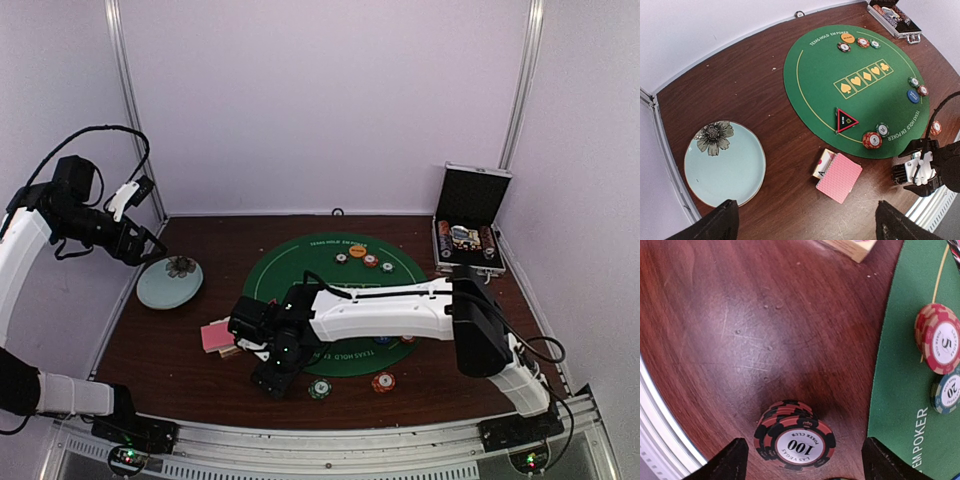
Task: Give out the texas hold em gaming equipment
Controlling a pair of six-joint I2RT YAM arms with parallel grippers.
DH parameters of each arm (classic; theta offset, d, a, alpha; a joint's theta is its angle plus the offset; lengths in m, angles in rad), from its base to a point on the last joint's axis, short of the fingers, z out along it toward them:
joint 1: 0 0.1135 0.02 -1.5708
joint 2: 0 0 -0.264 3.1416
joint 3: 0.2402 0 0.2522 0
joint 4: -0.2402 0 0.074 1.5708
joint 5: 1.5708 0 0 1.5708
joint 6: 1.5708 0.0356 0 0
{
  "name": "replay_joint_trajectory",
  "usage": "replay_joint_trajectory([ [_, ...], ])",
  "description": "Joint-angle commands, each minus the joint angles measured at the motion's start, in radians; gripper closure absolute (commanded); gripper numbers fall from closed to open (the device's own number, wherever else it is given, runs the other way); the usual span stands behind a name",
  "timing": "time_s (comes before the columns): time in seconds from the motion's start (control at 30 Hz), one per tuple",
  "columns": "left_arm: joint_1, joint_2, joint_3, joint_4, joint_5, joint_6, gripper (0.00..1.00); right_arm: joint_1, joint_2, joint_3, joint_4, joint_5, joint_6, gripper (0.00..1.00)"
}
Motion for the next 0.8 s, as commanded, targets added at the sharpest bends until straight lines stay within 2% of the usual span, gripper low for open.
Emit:
replay_joint_trajectory([
  [0.0, 0.006, -0.002, 0.02, 0.006, 0.014, -0.006, 0.02, 0.004, 0.013, 0.029, 0.0, -0.007, -0.007, 0.22],
  [0.23, 0.005, 0.0, 0.025, 0.007, 0.013, -0.007, 0.02, 0.004, 0.018, 0.03, 0.014, -0.006, -0.008, 0.31],
  [0.67, 0.006, -0.001, 0.028, 0.006, 0.007, -0.006, 0.02, 0.005, 0.043, 0.05, 0.005, -0.009, -0.005, 0.35],
  [0.77, 0.006, 0.0, 0.027, 0.007, 0.007, -0.006, 0.02, 0.004, 0.042, 0.051, 0.007, -0.002, -0.004, 0.39],
])
